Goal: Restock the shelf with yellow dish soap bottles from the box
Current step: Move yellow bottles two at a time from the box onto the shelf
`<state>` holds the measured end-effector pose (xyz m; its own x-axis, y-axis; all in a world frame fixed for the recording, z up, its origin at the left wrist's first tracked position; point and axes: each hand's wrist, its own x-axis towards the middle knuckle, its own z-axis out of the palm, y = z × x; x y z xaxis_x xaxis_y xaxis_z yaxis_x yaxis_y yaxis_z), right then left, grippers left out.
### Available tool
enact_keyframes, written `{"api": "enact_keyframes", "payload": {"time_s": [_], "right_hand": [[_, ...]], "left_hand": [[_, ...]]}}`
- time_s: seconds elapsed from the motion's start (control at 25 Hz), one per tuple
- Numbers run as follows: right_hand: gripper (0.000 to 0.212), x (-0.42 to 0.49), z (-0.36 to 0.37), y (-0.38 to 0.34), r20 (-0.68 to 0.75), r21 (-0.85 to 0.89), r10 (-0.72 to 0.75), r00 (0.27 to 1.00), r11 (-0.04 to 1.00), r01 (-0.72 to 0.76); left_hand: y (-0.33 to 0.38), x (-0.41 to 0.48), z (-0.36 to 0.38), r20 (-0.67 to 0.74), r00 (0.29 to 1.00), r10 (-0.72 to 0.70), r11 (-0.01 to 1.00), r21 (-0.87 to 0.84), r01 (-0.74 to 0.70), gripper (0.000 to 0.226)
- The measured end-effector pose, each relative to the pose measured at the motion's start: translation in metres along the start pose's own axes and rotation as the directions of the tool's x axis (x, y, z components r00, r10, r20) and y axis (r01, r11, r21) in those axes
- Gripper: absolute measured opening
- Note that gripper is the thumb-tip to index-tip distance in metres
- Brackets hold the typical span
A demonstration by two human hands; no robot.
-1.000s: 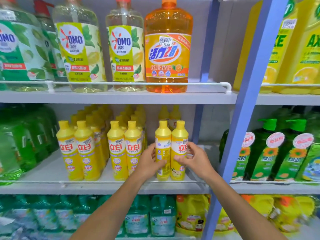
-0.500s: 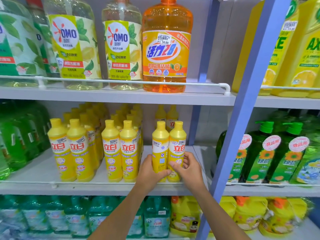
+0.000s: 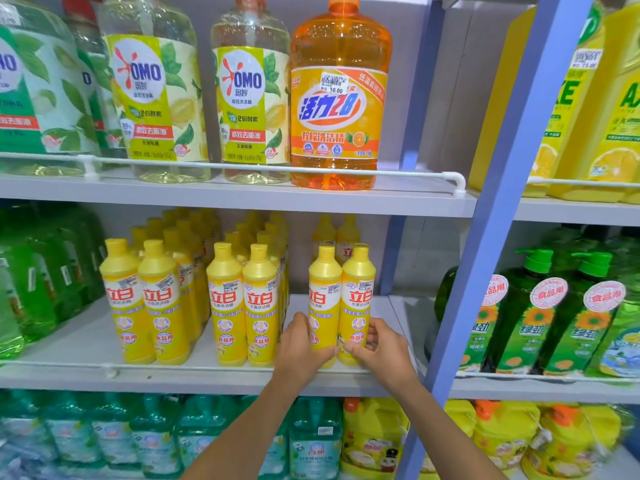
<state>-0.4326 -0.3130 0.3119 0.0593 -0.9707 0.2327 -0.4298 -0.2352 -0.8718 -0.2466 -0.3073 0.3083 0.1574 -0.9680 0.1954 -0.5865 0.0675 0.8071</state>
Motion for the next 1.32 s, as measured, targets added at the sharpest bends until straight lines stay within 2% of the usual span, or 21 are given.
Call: {"api": "enact_keyframes", "payload": {"time_s": [0.08, 0.32, 0.64, 0.84, 1.12, 1.32], "right_hand": [[0.047, 0.006, 0.000, -0.002, 0.003, -0.033, 0.019, 1.000, 0.999, -0.019], [0.037, 0.011, 0.005, 0.000, 0.035, -0.103, 0.043, 0.998, 0.994, -0.039], [0.050, 0.059, 0.025, 0.011, -0.109, -0.133, 0.084, 0.990, 0.986, -0.098], [0.045, 0.088, 0.039, 0.023, -0.161, -0.131, 0.158, 0.974, 0.975, -0.180], [0.051, 0.098, 0.036, 0.029, -0.122, -0.158, 0.168, 0.978, 0.970, -0.186], [0.050, 0.105, 0.039, 0.033, -0.147, -0.151, 0.170, 0.974, 0.970, -0.192]], "left_hand": [[0.007, 0.006, 0.006, -0.037, 0.999, -0.030, 0.998, 0.048, 0.032, 0.067], [-0.006, 0.015, 0.007, 0.049, 0.998, -0.045, 0.996, 0.077, 0.041, 0.062], [-0.002, 0.055, 0.030, -0.125, 0.986, -0.106, 0.994, 0.004, 0.107, 0.055], [-0.016, 0.080, 0.051, -0.244, 0.962, -0.124, 0.992, -0.044, 0.117, 0.048], [-0.012, 0.090, 0.056, -0.256, 0.955, -0.147, 0.989, -0.036, 0.143, 0.052], [-0.018, 0.092, 0.058, -0.269, 0.954, -0.132, 0.991, -0.021, 0.131, 0.049]]}}
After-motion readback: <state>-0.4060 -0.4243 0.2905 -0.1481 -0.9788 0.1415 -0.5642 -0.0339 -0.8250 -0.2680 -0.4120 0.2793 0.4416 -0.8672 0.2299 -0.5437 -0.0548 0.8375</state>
